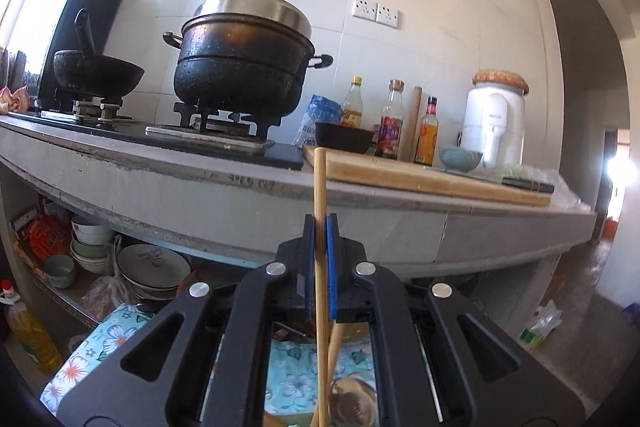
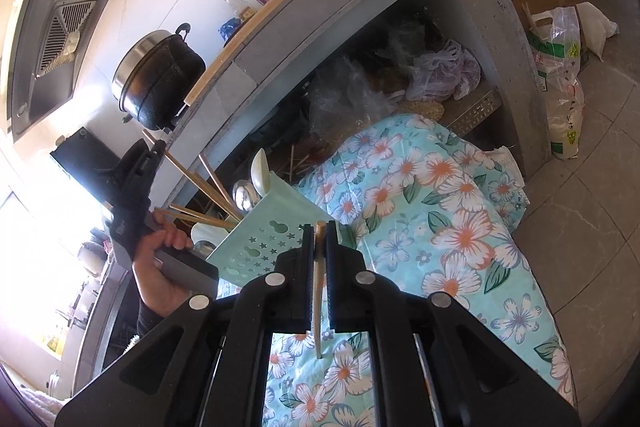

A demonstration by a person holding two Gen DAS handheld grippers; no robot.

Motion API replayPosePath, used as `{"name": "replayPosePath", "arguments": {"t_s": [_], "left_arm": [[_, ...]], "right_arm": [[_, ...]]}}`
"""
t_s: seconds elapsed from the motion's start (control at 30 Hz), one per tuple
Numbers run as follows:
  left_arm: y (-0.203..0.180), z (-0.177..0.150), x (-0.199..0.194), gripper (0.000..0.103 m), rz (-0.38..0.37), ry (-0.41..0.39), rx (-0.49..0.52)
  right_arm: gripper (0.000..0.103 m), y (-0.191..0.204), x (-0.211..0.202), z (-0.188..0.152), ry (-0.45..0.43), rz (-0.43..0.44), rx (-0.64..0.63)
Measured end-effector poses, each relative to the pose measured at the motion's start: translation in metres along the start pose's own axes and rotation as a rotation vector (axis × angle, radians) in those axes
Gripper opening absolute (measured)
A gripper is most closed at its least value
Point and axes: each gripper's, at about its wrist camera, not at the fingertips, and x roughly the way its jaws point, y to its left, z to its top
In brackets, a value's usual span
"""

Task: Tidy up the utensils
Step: 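Lower the chopstick into the green holder with the left tool and open it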

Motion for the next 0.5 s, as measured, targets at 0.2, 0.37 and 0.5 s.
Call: {"name": "replayPosePath", "arguments": {"t_s": [0.2,0.37,0.5], "left_arm": [[-0.001,-0.009,-0.010,0.011,-0.045,0.068,0.048],[0.006,-0.005,-0.035,0.042,-0.094,0.119,0.027],[0.015,-0.001,-0.065,0.060,-0.116,0.156,0.015]], "right_arm": [[0.006,0.002,-0.004,0.000,-0.007,0.001,-0.006],[0.006,0.008,-0.011,0.001,-0.021,0.003,-0.026],[0.006,0.020,-0.021,0.002,-0.038,0.014,-0.063]]}}
